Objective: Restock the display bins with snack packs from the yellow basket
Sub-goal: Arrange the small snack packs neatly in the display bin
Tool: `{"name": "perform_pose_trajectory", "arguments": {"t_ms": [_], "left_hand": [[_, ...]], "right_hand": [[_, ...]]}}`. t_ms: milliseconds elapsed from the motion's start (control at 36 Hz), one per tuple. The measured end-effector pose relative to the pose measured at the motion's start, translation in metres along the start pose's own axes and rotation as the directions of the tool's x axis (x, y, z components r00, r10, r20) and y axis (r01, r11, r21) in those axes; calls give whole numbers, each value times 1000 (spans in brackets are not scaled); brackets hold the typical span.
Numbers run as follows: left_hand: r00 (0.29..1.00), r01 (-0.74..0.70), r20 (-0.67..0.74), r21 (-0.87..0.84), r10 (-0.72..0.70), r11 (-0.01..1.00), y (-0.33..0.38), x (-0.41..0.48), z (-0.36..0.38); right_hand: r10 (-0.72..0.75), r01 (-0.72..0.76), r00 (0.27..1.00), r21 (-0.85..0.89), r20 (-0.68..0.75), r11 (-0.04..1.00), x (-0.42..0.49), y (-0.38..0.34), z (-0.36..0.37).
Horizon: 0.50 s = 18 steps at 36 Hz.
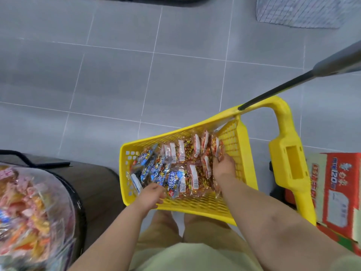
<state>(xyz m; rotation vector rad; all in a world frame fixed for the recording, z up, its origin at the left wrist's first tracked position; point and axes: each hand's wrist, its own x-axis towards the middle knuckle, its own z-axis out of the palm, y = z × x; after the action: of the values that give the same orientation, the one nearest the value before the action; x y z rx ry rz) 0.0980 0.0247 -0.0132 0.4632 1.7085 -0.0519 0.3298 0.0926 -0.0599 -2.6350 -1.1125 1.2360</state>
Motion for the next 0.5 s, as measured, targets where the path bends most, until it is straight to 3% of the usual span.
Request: {"name": "perform_pose_trajectory", "arguments": {"t_ms": [111, 194, 333, 417, 500], "left_hand": [[1000, 6, -24, 13, -5, 1000, -6, 5, -8], [999, 14, -44, -3, -14, 1000, -5, 6, -13], [997, -35, -79, -101, 27, 994, 8, 10, -22], [994, -107, -54, -147, 100, 983, 22, 8, -25], [978, -199, 22, -189, 207, 961, 39, 2, -27]], "right_hand": [[70, -72, 997, 68, 23, 995, 8, 4, -10], [-55, 60, 997, 89, -58, 994, -2, 8, -17], [-292, 330, 935, 195, -200, 924, -34, 10, -33], [-322, 378, 919, 278, -226, 883, -51, 10, -42], [-298, 316, 947, 499, -118, 807, -62, 5, -41]]}}
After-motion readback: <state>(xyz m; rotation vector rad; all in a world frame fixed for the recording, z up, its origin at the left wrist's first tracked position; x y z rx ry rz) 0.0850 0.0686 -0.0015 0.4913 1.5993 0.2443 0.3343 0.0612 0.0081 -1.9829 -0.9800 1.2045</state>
